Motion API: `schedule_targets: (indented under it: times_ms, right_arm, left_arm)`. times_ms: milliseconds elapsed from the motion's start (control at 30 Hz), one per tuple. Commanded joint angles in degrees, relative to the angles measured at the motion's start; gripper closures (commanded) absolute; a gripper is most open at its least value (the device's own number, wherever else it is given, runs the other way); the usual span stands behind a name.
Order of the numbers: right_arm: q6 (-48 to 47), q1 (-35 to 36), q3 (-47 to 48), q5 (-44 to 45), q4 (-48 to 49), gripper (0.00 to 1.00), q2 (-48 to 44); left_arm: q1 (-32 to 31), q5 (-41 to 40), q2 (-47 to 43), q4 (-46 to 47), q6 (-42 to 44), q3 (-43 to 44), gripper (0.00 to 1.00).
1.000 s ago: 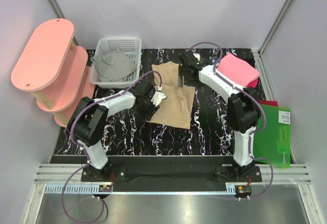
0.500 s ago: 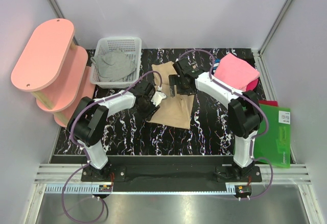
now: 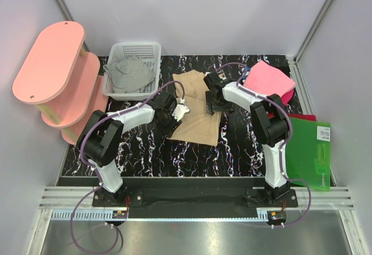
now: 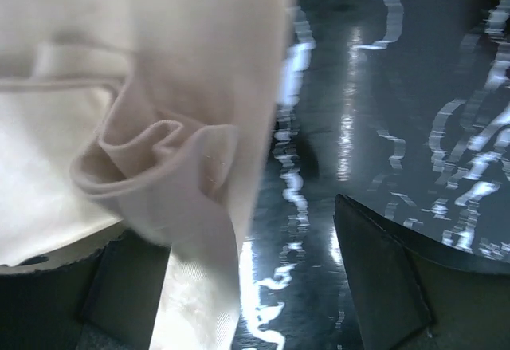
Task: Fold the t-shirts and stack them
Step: Fold the folded rectangular tshirt in 1/3 of the way
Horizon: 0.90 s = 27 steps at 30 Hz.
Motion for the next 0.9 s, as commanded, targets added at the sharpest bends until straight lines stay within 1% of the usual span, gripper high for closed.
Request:
schedule_targets:
  times_ms: [0,133,267,367,400,467,500,567,600,667,733,767,800,833,867]
  right_arm:
    - [1.55,-3.11,-0.82,12.04,-1.77,0.14,-3.50]
    - [0.94,-4.95,0.93,12.66,-2.91,0.14,-1.57]
    - [0.84,-5.22,4.09,14.94,-4.50,0.14,1.68]
    - [0.76,-5.22,6.20,12.94,-5.55,0.14,2.39]
    - [0.67,-5.22,6.64,11.45,-5.55,0.14,1.52]
    - [-0.12,-5.22,7.96,4.43,-5.47,0.13,-0.41]
    - [-0.82,-5.22,9.10,-1.43,-5.55,0.13,-1.12]
    - [-0.30,-5.22,9.63,-6.56,-6.17,0.12,-3.75]
    - [0.84,-5.22,9.29,-11.46,-6.52,0.12,-4.98]
    - [2.77,-5.13,7.71,-13.87,-6.52,0.12,-9.10]
    - [5.76,-5.13,3.67,-15.89,-6.43,0.12,-12.45]
    - [6.90,-5.05,1.74,-16.33,-6.09,0.13,-15.95]
    - [8.65,-4.52,-2.71,-18.34,-5.21,0.13,-17.72]
    - [9.45,-4.00,-5.02,-18.36,-4.86,0.14,-19.57]
    - [10.16,-1.90,-7.30,-18.53,-4.68,0.14,-22.80]
  left_arm:
    - [-0.83,-0.91,2.26,-7.70,1.02,-2.85,0.63]
    - [-0.83,-1.44,1.56,-7.87,1.37,-3.20,0.63]
    - [-0.83,-1.44,1.21,-8.13,1.37,-3.46,0.63]
    - [-0.83,-1.61,0.94,-8.22,1.46,-3.90,0.63]
    - [-0.83,-1.79,0.77,-8.14,1.37,-4.08,0.63]
    - [-0.83,-1.96,0.50,-8.22,1.54,-4.25,0.63]
    - [-0.83,-2.14,0.33,-8.31,1.55,-4.17,0.63]
    - [-0.83,-2.58,-0.28,-8.58,1.63,-4.17,0.63]
    - [-0.83,-2.76,-0.64,-8.75,1.63,-4.25,0.63]
    - [-0.83,-3.28,-2.12,-9.19,1.89,-4.69,0.63]
    - [-0.83,-3.46,-3.45,-9.54,1.90,-6.00,0.63]
    - [-0.83,-3.46,-4.93,-9.54,1.90,-6.53,0.63]
    - [-0.83,-3.37,-5.64,-9.54,1.90,-7.15,0.63]
    - [-0.83,-3.29,-6.17,-9.72,1.81,-8.11,0.63]
    - [-0.83,-3.63,-7.22,-9.89,1.90,-8.38,0.63]
